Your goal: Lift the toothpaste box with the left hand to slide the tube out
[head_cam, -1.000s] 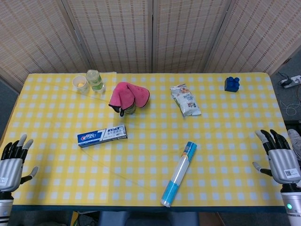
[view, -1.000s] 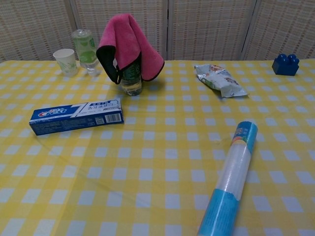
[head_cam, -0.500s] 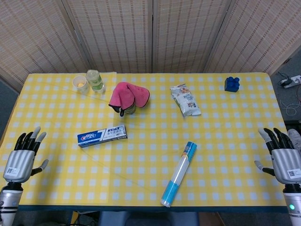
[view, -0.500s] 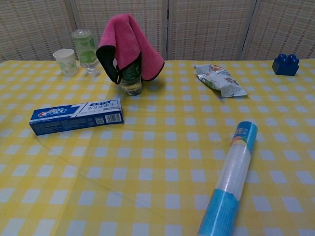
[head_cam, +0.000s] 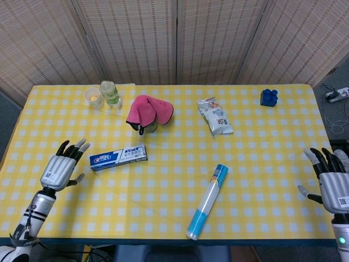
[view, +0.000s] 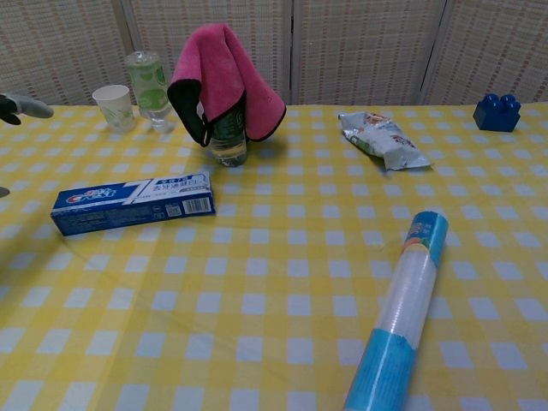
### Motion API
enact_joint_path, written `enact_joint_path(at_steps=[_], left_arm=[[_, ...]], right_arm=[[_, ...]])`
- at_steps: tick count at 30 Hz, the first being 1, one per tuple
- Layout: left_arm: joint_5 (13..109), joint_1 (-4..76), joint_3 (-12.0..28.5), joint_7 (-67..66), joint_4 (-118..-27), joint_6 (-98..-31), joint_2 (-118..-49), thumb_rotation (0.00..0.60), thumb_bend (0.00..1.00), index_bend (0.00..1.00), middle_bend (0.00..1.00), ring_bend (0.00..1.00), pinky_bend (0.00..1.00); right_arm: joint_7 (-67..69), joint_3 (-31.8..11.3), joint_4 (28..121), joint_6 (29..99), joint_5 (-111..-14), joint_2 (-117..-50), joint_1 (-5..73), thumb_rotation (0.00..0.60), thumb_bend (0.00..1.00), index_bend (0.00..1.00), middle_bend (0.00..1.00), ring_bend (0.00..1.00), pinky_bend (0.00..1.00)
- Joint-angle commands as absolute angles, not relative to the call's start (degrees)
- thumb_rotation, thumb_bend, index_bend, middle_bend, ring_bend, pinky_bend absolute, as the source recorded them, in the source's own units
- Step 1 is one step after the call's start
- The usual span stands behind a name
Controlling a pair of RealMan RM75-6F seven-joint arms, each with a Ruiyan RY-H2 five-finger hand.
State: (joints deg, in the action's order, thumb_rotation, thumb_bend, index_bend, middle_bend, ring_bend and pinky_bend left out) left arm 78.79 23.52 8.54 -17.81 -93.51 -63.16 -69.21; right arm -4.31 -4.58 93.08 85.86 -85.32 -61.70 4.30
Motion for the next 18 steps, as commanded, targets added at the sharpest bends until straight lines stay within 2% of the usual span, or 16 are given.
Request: enact_joint_path(at_steps=[1, 12, 18], left_arm=[[74.5, 26.8, 9.4, -21.1, -93.2, -58.6, -70.4, 0.600, 0.28, 0.08, 0.08, 0.16, 0.00], [60.5, 33.9, 10.1, -29.6, -93.3, -50.7, -73.3, 0.600, 0.28, 0.12, 0.14, 0.19, 0.04], [53.1, 37.4, 9.7, -34.6, -92.7, -49.9, -74.9, 0.600, 0.28, 0.11, 0.14, 0.19, 0.05]], right_arm=[[-4.2, -4.6, 92.9, 85.9, -85.4, -61.8, 4.3, 0.600, 0.04, 0.10, 0.12, 0.04, 0.10], [-3.4, -4.7, 92.2, 86.0, -85.5, -62.0, 4.3, 0.600, 0.04, 0.11, 0.12, 0.04, 0.10], [-3.0, -4.4, 91.7, 86.1, -85.1, -62.3, 3.9, 0.600, 0.04, 0.12, 0.12, 0.04, 0.10]])
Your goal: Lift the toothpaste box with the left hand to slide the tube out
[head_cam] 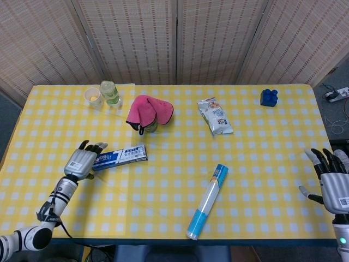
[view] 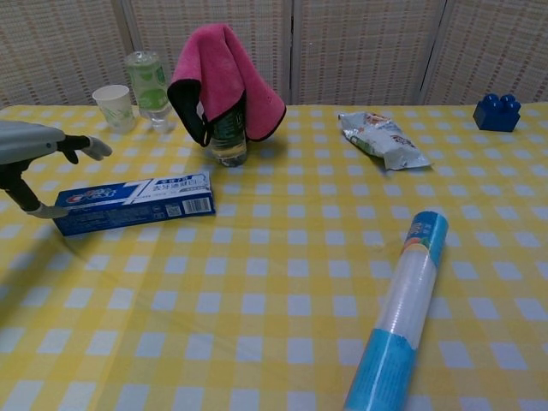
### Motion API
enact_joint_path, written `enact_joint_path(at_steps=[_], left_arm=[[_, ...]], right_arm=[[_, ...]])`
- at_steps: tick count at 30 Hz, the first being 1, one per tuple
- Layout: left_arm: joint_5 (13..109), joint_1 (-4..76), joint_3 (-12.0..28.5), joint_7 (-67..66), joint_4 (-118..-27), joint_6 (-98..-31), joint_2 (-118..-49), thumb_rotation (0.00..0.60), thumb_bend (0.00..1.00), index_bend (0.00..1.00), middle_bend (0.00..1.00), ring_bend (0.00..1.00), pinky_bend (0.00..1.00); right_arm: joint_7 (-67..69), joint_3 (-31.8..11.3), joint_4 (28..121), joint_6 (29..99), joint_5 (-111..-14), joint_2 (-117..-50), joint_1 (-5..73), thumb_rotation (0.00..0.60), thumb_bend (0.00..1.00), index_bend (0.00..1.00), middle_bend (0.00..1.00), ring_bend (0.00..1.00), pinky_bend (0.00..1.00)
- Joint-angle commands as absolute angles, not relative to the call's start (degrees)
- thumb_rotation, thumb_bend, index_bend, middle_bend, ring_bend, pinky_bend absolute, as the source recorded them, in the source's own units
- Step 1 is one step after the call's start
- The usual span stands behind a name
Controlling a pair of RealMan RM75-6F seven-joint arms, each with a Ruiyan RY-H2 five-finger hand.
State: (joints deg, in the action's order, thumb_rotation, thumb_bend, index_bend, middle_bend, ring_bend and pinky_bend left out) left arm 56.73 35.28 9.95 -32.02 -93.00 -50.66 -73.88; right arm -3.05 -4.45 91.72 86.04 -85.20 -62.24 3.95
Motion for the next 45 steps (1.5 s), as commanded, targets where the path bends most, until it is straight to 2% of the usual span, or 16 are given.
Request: enact_joint_path(at_steps=[1, 10, 15, 20, 26, 30, 34, 45], left_arm=[[52.0, 37.9, 9.6, -35.2, -92.7, -49.8, -75.1, 0.600, 0.28, 0.11, 0.14, 0.19, 0.05], [42.4, 42.5, 7.6, -40.2, -90.5, -49.4, -77.6, 0.600, 0.28, 0.12, 0.16, 0.20, 0.05], [39.4, 44.2, 7.1, -41.1, -88.3, -50.3, -79.5, 0.600, 0.28, 0.18, 0.25, 0.30, 0.09], [37.8, 45.5, 6.4, -41.5, -86.0, -51.1, -81.4, 0.600, 0.28, 0.23, 0.30, 0.35, 0.12], [37.1, 46.6, 5.2, -43.7, -83.6, -53.6, -83.6, 0.600, 0.28, 0.34, 0.44, 0.45, 0.17], [38.5, 46.7, 4.0, -45.8, -83.4, -56.2, -83.6, 0.600, 0.28, 0.39, 0.49, 0.49, 0.18], [41.6, 46.3, 2.3, -47.6, -84.9, -59.2, -82.0, 0.600, 0.28, 0.40, 0.50, 0.49, 0.18], [56.9, 43.3, -2.4, -51.5, -93.6, -69.4, -72.9, 0.600, 0.28, 0.40, 0.50, 0.48, 0.18]], right_arm=[[-2.9, -4.4, 91.6, 86.2, -85.1, -62.3, 3.8, 0.600, 0.04, 0.12, 0.12, 0.04, 0.10], [-2.4, -4.5, 91.1, 86.6, -84.8, -62.3, 3.4, 0.600, 0.04, 0.12, 0.12, 0.04, 0.10], [-2.1, -4.5, 90.8, 86.6, -84.7, -62.4, 3.3, 0.600, 0.04, 0.12, 0.12, 0.04, 0.10], [-1.9, -4.5, 90.5, 86.1, -84.5, -62.5, 3.3, 0.600, 0.04, 0.12, 0.12, 0.04, 0.10], [-1.5, -4.5, 90.1, 86.0, -84.4, -62.6, 3.2, 0.600, 0.04, 0.12, 0.13, 0.04, 0.10], [-1.4, -4.5, 90.0, 86.1, -84.4, -62.6, 3.1, 0.600, 0.04, 0.13, 0.13, 0.04, 0.10], [-1.2, -4.5, 89.9, 86.3, -84.5, -62.5, 3.0, 0.600, 0.04, 0.13, 0.13, 0.04, 0.10], [-1.1, -4.6, 89.9, 86.4, -84.6, -62.6, 3.0, 0.600, 0.04, 0.13, 0.13, 0.04, 0.10]])
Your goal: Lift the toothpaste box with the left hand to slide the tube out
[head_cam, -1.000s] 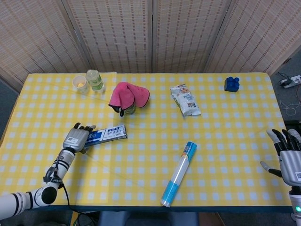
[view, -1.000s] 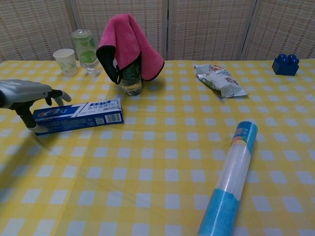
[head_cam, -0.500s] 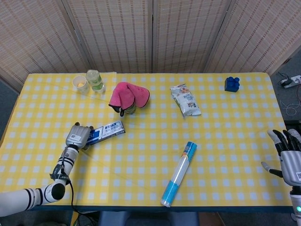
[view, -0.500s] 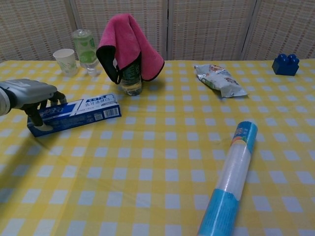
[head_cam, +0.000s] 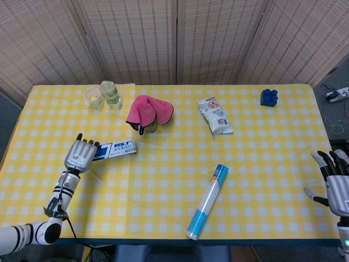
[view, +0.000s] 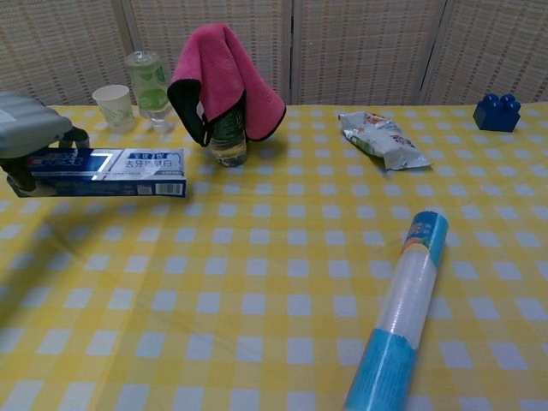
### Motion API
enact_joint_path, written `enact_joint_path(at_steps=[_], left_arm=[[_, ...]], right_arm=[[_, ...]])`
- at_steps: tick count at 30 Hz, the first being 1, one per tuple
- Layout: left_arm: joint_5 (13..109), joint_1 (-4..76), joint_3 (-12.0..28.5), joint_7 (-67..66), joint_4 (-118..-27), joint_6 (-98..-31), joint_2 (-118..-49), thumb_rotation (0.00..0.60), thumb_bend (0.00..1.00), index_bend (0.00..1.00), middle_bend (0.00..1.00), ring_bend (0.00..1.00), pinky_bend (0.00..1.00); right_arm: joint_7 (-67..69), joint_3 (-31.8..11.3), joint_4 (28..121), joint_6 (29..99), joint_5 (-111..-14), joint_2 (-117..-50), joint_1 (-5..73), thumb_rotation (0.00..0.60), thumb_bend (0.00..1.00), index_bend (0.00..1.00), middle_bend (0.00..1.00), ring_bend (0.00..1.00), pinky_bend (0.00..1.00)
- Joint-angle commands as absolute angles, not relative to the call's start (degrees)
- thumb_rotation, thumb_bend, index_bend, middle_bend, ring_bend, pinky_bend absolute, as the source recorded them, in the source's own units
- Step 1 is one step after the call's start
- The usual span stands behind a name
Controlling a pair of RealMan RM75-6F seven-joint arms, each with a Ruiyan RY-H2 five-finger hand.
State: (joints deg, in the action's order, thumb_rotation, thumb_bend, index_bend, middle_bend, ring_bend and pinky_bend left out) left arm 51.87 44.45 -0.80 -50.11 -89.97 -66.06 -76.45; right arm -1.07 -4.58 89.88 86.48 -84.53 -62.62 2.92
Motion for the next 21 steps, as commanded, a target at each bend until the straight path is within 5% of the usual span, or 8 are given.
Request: enact_joint_path(at_steps=[1, 12, 21], left_arm=[[58.3, 43.1, -2.6, -51.8, -94.5, -70.2, -72.1, 0.600, 0.28, 0.40, 0.50, 0.48, 0.18], [72.4, 41.7, -4.3, -62.0, -104.4, -76.6, -65.6, 0.600, 0.28, 0.40, 0.50, 0.48, 0.18], [67.3, 41.9, -2.3, -83.2, -112.5, -79.1, -66.7, 0.600, 0.28, 0.39, 0.50, 0.48, 0.18]], right_arm=[[-1.2, -4.7, 90.1, 86.4, -84.7, -62.6, 3.1, 0.600, 0.04, 0.13, 0.13, 0.04, 0.10], [-1.8, -4.7, 91.2, 87.2, -86.0, -62.2, 3.3, 0.600, 0.04, 0.13, 0.13, 0.04, 0.10], [-0.9, -4.4, 90.7, 88.0, -86.3, -62.1, 2.6, 0.600, 0.04, 0.13, 0.13, 0.04, 0.10]])
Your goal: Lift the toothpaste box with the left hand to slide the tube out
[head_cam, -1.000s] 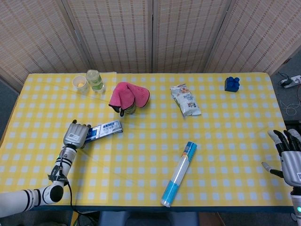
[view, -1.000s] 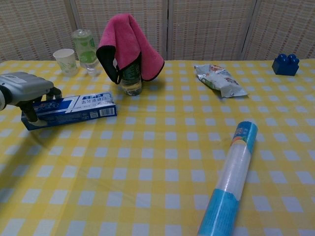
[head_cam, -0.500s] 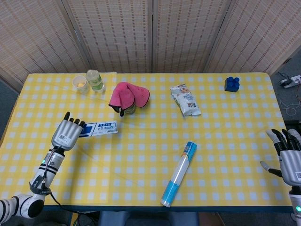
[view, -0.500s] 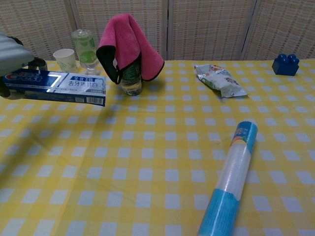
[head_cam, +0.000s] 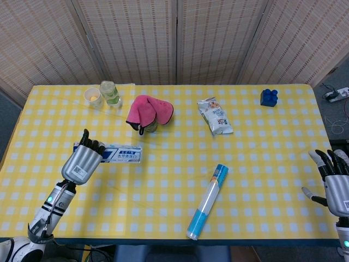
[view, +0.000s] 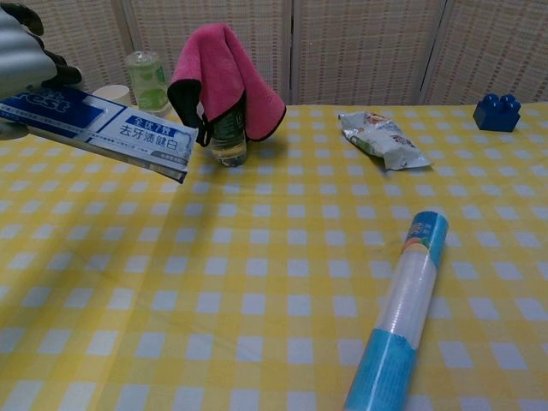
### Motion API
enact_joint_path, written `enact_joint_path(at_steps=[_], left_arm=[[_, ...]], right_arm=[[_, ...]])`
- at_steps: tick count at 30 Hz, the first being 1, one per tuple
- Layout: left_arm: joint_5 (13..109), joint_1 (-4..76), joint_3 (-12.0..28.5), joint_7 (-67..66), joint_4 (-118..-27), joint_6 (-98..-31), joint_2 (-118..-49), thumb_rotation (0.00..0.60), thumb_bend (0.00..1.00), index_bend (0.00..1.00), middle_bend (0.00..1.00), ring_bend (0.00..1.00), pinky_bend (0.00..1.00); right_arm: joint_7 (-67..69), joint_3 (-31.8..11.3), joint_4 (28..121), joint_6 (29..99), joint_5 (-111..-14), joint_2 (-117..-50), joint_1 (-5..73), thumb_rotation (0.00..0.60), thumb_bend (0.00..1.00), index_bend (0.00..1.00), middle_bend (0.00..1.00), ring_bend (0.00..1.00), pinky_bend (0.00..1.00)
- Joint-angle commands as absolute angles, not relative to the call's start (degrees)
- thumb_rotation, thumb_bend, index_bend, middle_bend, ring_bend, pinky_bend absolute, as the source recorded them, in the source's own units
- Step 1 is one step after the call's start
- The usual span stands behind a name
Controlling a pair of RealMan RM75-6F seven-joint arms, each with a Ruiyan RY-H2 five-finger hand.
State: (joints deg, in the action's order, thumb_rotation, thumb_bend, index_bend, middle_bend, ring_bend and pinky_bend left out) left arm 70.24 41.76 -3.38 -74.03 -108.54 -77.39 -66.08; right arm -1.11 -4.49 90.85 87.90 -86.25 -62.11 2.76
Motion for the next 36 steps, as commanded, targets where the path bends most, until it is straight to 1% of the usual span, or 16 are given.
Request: enact_joint_path(at_steps=[1, 6, 14, 27, 36], left_arm=[[66.9, 42.0, -2.1, -84.9, -112.9, -79.3, -67.0, 0.600, 0.28, 0.39, 0.50, 0.48, 0.18], [65.8, 42.4, -1.7, -90.2, -113.6, -79.7, -68.1, 0.600, 0.28, 0.38, 0.50, 0.48, 0.18], [64.2, 42.2, -1.2, -93.5, -114.9, -80.6, -68.1, 0.600, 0.28, 0.38, 0.50, 0.48, 0.18], [62.6, 38.7, -1.9, -89.0, -115.6, -82.9, -64.2, 0.600, 0.28, 0.38, 0.50, 0.48, 0.18], [57.9, 35.2, -2.6, -84.2, -113.5, -83.3, -61.3, 0.600, 0.28, 0.38, 0.50, 0.48, 0.18]], right_arm=[[-0.8, -4.4, 90.6, 88.1, -86.2, -62.1, 2.5, 0.600, 0.04, 0.13, 0.13, 0.04, 0.10], [0.0, -4.4, 89.8, 88.2, -85.8, -62.4, 2.2, 0.600, 0.04, 0.13, 0.13, 0.04, 0.10], [0.5, -4.5, 89.2, 88.0, -85.8, -62.4, 2.3, 0.600, 0.04, 0.13, 0.13, 0.04, 0.10], [0.1, -4.7, 89.5, 87.5, -86.1, -62.4, 2.8, 0.600, 0.04, 0.13, 0.13, 0.04, 0.10], [-0.6, -4.8, 90.0, 86.1, -86.8, -62.8, 4.2, 0.600, 0.04, 0.13, 0.13, 0.04, 0.10]])
